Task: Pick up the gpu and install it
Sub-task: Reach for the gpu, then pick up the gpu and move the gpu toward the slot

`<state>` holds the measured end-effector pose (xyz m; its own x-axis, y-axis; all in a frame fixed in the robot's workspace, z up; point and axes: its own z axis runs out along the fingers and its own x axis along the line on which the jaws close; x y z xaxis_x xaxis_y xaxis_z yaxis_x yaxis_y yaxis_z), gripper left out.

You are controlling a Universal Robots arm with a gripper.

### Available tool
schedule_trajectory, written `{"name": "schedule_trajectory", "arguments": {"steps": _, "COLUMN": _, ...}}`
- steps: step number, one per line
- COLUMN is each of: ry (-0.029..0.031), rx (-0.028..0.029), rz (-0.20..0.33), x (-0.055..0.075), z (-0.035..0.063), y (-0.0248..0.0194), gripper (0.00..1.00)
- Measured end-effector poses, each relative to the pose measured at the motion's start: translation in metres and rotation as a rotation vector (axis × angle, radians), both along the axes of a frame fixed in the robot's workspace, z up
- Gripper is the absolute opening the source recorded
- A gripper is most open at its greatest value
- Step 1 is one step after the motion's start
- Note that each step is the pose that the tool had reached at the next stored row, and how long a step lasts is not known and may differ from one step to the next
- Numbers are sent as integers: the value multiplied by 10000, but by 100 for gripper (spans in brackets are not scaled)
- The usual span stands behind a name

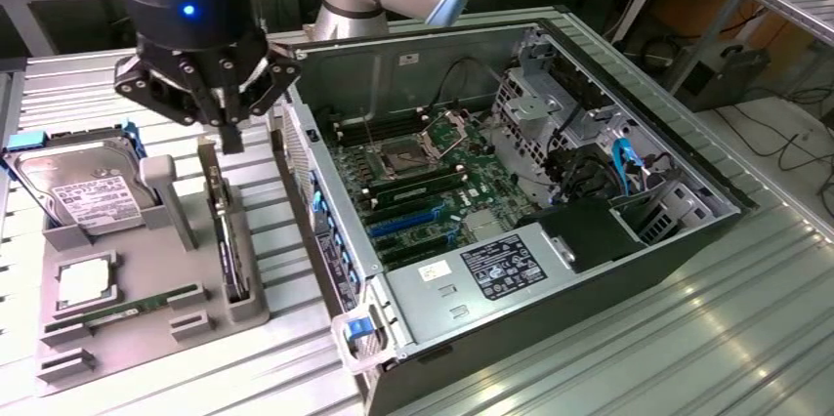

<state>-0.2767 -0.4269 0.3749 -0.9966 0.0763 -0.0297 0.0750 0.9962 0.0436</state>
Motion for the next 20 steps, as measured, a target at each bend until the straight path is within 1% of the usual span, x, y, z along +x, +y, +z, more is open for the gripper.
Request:
{"name": "schedule_trajectory", "arguments": {"steps": 3, "ry": -1, "rx": -3, "rz": 3, "x": -141, "z": -46, "y": -3, "gripper": 11}}
{"name": "schedule_trajectory", "arguments": {"steps": 6, "ry": -1, "rx": -20, "rz": 0, "x": -217, "z": -92, "y": -3, "gripper": 11}}
{"name": "schedule_trajectory", "arguments": {"steps": 7, "ry": 10, "rx": -37, "rz": 1, "x": -217, "z": -93, "y": -4, "gripper": 11}}
{"name": "schedule_trajectory", "arguments": {"steps": 8, "ry": 21, "rx": -41, "rz": 2, "x": -217, "z": -93, "y": -4, "gripper": 11}}
{"name": "schedule_trajectory", "arguments": {"steps": 20, "ry": 22, "rx": -42, "rz": 2, "x": -217, "z": -92, "y": -4, "gripper": 11}}
